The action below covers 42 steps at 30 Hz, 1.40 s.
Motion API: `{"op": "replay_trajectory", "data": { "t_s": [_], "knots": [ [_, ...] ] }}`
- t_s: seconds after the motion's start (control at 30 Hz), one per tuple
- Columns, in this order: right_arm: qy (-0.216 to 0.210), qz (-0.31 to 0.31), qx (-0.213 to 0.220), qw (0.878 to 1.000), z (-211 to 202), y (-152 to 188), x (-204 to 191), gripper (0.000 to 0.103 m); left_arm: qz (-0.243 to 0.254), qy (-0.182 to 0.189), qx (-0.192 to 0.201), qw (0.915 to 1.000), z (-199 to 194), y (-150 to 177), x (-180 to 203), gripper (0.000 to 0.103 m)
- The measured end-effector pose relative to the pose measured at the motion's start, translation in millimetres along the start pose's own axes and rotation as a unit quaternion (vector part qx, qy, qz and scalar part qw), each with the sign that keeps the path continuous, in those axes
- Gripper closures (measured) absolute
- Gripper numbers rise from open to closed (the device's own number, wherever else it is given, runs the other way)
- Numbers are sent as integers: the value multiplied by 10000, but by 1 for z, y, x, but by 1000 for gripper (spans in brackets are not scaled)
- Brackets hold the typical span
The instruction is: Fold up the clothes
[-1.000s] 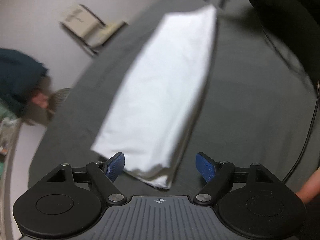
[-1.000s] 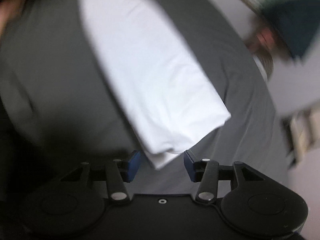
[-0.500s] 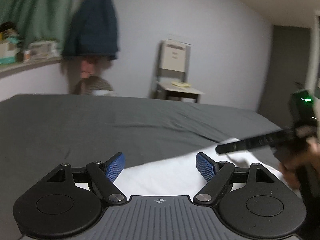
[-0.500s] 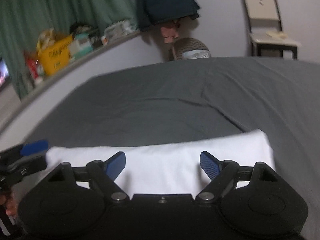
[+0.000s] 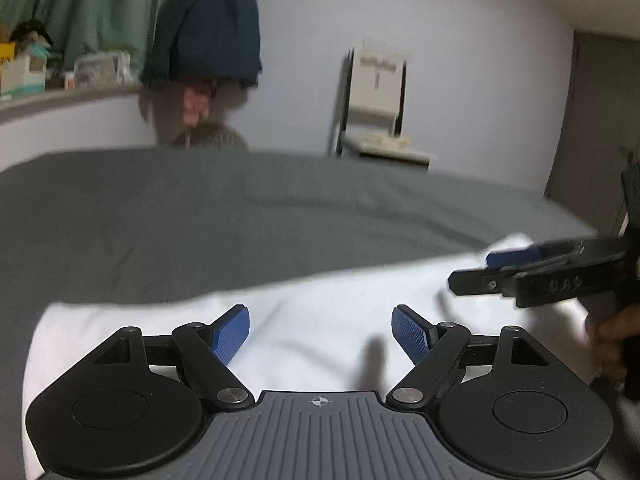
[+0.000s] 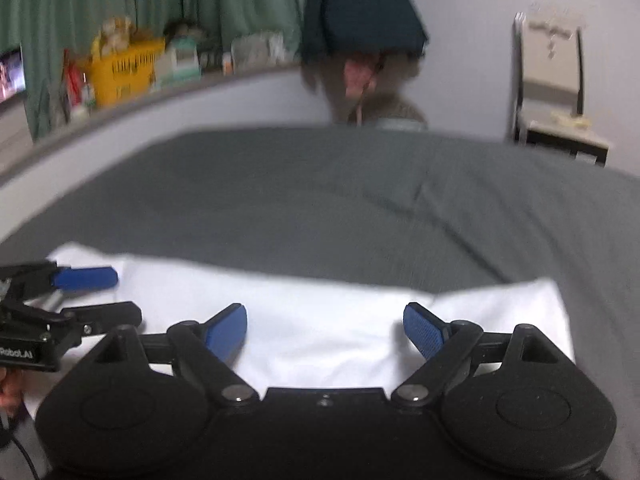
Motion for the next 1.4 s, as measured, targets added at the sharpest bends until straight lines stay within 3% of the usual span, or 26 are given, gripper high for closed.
{"op": "replay_trajectory", "data": {
  "t_s": [0.1, 0.17, 0.27, 0.43, 0.6, 0.7, 0.9, 1.23, 1.33, 1.4],
  "knots": [
    [402, 144, 169, 9989, -7, -8, 16, 17, -91, -6, 53, 9999, 9, -11, 8, 23],
    [542, 339, 234, 9977, -11, -10, 28, 16, 73, -507, -164, 9986, 27, -13, 8, 23],
    [648, 637, 278, 9955, -13, -9, 44, 12, -98, -1164, -481, 9920, 46, -6, 2, 23],
    [664, 876, 319, 9934, -10, -13, 59, 11, -64, -1387, -696, 9879, 57, 3, 3, 19],
    [593, 1095, 460, 9911, -14, -21, 72, 11, -9, -1689, -790, 9825, 29, 3, 13, 18],
    [600, 1288, 490, 9886, -15, -23, 82, 8, 107, -1782, -954, 9793, 17, 22, 20, 16],
    [625, 1592, 451, 9842, -23, -29, 101, 6, 219, -1889, -1136, 9752, -14, 29, 46, 16],
    [292, 1971, -114, 9799, -58, -9, 135, 0, 301, -1619, -1592, 9734, -60, 51, 79, 15],
    [239, 2447, -237, 9690, -60, 0, 148, 0, 348, -1500, -1674, 9738, -72, 47, 86, 15],
    [248, 2744, -439, 9603, -58, 11, 157, 0, 306, -1316, -1493, 9795, -87, 38, 93, 14]
  ]
}}
Point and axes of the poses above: each gripper's, at about its wrist camera, not at the fingertips, and z roughly the way its jaws point, x to its right, y to its underside, the point moved 8 cm from there along z, roughly the way its jaws point, and after that the axes turned 3 degrees about y, right-handed, at the moved point
